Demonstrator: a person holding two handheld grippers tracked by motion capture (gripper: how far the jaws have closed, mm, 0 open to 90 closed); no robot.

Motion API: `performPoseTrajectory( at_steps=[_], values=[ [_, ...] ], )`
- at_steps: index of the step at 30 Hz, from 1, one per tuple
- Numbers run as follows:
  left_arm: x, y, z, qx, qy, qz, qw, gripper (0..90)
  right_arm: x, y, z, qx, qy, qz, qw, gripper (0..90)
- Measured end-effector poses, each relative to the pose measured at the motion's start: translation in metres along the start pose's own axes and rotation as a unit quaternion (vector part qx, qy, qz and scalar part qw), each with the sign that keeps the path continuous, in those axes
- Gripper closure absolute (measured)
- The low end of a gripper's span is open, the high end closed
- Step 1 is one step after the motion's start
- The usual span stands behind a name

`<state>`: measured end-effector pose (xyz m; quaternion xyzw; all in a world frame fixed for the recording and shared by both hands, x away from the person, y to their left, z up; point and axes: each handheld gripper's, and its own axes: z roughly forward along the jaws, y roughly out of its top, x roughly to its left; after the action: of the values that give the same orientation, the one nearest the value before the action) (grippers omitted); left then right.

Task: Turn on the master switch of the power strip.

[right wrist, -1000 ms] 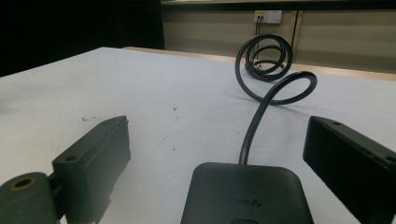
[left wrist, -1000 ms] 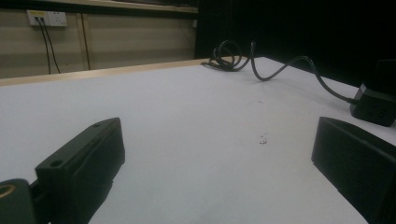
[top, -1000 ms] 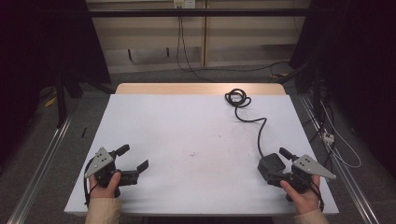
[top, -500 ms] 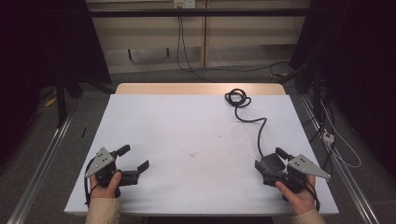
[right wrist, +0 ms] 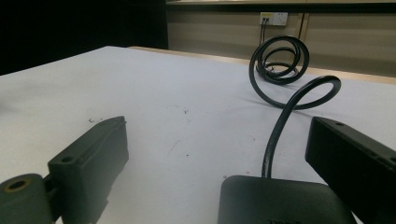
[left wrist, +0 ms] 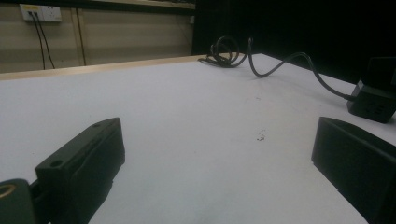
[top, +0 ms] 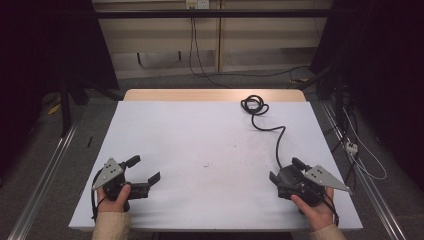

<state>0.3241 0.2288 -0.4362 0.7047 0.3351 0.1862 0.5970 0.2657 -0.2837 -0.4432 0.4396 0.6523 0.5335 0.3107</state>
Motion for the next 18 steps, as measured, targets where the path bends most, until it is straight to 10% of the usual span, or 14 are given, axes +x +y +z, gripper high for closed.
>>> performPoseTrajectory(
  at_steps=[18],
  values=[
    [0.0002, -0.0008, -0.0005, 0.002, -0.001, 0.000, 1.0000, 2.3, 0.0047, -0.0009, 0.0044, -0.001, 0.013, -0.002, 0.9999, 5.4]
  ],
)
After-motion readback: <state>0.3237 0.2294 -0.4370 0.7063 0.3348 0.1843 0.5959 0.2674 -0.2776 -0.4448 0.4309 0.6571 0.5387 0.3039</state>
